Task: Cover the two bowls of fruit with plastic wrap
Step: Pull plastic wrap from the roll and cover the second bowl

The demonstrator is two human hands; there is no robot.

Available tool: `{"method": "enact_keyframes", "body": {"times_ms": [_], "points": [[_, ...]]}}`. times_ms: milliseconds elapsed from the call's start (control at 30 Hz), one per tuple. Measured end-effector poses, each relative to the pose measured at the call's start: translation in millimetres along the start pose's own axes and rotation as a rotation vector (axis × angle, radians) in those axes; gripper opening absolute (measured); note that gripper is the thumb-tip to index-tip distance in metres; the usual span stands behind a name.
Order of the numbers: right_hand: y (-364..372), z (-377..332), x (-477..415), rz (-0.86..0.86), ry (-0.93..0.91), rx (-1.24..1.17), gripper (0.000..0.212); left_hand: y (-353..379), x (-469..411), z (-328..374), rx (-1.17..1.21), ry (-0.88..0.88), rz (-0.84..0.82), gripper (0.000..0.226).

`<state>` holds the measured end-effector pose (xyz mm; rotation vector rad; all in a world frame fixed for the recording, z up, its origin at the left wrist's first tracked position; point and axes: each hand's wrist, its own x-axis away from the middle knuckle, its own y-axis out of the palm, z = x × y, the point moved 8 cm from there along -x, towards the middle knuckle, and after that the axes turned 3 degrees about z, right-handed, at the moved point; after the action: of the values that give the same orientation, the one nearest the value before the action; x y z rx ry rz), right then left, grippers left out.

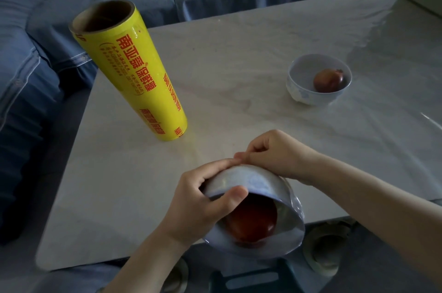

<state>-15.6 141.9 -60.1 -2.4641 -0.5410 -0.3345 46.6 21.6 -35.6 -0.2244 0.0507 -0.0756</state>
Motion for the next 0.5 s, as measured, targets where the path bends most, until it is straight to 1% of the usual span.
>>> {"method": "enact_keyframes", "body": {"times_ms": [67,167,267,333,400,433,500], "points": [[3.0,4.8,-0.9,-0.065,0.055,0.036,0.035,1.0,1.7,-0.4,0.014,0.018,0.023,0.035],[7.5,16.0,0.4,-0.172,0.157,0.038,0.044,2.9,1.4,-1.0,0.035,0.015,0.027,0.037],[8.2,22.1,-1.1,-0.219,0.188,0.094,0.036,6.1,-1.6,0.0,0.043,-0.004,-0.019,0.029],[4.9,24.8,-3.4,-0.209,0.186,0.146,0.031,5.1,-4.7,0.6,0.049,-0.012,-0.011,0.026],[-4.1,22.8,-6.4,-0.139,0.12,0.217,0.024,0.7,-9.2,-0.5,0.046,-0.031,0.03,0.027],[-12.1,17.4,-6.5,-0.052,0.051,0.22,0.025,-2.8,-11.9,-1.5,0.036,-0.041,0.06,0.029],[-35.7,2.1,2.5,0.181,-0.102,0.083,0.02,-10.9,-17.5,-4.5,0.025,-0.061,0.118,0.031]]}}
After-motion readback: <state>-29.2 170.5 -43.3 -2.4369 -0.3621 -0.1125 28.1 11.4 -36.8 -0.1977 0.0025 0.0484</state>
